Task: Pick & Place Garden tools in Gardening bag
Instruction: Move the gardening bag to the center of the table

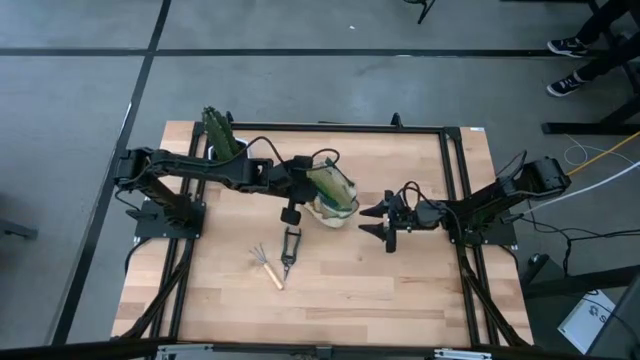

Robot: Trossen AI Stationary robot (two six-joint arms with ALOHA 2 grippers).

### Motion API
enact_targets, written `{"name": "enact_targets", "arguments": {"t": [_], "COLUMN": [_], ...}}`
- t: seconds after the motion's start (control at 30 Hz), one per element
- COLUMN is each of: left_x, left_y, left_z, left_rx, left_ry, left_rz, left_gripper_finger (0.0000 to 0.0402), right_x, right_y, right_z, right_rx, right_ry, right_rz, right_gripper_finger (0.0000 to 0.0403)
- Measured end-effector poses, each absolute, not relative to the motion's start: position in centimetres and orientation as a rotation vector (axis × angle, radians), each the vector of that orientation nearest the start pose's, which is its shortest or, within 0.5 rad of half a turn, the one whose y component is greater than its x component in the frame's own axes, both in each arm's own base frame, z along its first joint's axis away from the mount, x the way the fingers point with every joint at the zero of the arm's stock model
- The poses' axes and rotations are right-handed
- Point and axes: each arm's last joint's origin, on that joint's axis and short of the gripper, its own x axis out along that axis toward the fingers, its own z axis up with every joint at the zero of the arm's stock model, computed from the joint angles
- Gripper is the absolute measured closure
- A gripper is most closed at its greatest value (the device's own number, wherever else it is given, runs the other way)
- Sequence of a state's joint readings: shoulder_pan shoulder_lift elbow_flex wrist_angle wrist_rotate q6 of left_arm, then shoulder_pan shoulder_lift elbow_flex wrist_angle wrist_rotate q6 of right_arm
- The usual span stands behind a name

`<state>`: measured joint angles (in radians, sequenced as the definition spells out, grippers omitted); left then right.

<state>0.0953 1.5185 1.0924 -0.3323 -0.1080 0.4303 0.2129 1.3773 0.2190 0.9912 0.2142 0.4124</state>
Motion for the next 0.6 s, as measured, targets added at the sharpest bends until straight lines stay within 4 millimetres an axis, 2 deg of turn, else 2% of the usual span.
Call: {"name": "enact_targets", "arguments": {"t": [0.23, 0.33, 0.47, 0.6], "left_x": [32.4, 32.3, 32.4, 32.4], "left_y": [3.4, 3.0, 2.6, 2.4], "left_z": [25.2, 25.1, 25.1, 25.1], "left_rx": [0.281, 0.264, 0.283, 0.287], "left_ry": [0.777, 0.787, 0.78, 0.777], "left_rz": [0.019, -0.015, -0.053, -0.063], "left_gripper_finger": [0.0399, 0.0398, 0.0394, 0.0368], "right_x": [24.4, 25.3, 26.0, 26.0], "right_y": [5.4, 6.0, 6.6, 6.8], "right_z": [16.4, 17.6, 18.7, 18.9], "right_rx": [0.23, 0.19, 0.137, 0.112], "right_ry": [0.349, 0.372, 0.349, 0.351], "right_rz": [-0.02, -0.004, 0.026, 0.035], "right_gripper_finger": [0.0174, 0.0179, 0.0187, 0.0193]}}
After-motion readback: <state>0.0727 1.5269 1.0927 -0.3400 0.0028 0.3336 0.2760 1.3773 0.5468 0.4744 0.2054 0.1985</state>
